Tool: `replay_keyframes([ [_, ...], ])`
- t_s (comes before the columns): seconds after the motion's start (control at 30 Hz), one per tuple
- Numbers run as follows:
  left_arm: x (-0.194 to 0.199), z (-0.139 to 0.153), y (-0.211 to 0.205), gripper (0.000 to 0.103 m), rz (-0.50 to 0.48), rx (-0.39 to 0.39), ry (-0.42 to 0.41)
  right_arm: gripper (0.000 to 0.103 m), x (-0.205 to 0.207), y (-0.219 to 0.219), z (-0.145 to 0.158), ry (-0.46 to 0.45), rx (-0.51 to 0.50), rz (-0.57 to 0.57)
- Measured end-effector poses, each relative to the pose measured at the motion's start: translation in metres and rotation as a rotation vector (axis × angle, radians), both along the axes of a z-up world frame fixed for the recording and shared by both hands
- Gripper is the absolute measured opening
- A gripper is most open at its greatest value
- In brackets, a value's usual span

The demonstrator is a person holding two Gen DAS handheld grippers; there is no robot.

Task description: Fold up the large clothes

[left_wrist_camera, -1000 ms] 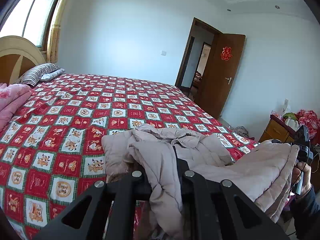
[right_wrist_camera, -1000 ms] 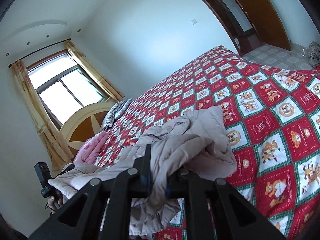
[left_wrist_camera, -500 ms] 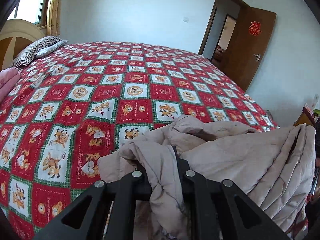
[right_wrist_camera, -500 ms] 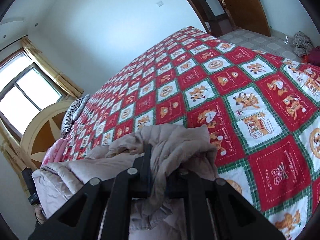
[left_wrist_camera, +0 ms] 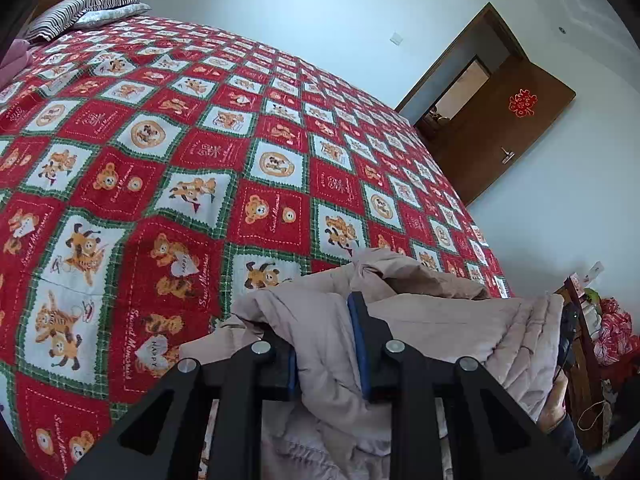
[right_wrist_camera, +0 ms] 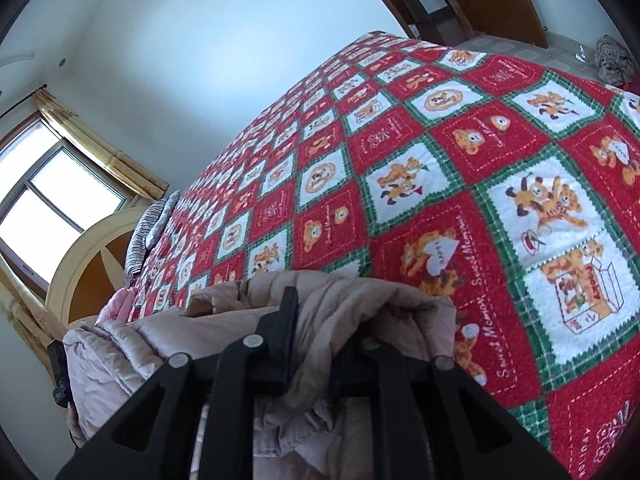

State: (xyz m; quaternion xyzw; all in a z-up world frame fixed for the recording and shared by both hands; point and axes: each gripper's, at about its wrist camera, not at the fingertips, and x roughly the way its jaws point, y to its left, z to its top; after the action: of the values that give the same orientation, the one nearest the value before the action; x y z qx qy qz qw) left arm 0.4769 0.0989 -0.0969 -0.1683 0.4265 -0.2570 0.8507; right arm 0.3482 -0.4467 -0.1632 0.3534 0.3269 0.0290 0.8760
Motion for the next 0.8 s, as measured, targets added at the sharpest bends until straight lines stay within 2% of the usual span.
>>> replay_keyframes([
  [0.17,0.002,0.01,0.014,0.024,0.043,-0.042,-0.009,0.022,-0.002,-0.009,-0.005,-0.036,0.085,-0.008],
  [0.4,0.012,-0.012,0.025,0.024,0.088,-0.092,0.063,0.037,-0.001,-0.013,0.0,-0.092,0.138,-0.006],
  [0.53,0.008,-0.006,0.042,0.024,0.079,-0.206,0.038,0.038,0.0,-0.023,-0.008,-0.093,0.208,-0.01],
  [0.6,0.007,0.0,0.047,0.024,0.076,-0.23,0.005,0.038,0.001,-0.028,-0.012,-0.094,0.243,-0.016],
  [0.73,0.005,0.003,0.034,0.024,0.083,-0.114,-0.023,0.042,0.0,-0.026,-0.003,-0.124,0.22,-0.017],
  [0.8,0.006,-0.002,0.027,0.024,0.1,-0.044,-0.02,0.042,0.003,-0.021,-0.001,-0.086,0.166,-0.026],
])
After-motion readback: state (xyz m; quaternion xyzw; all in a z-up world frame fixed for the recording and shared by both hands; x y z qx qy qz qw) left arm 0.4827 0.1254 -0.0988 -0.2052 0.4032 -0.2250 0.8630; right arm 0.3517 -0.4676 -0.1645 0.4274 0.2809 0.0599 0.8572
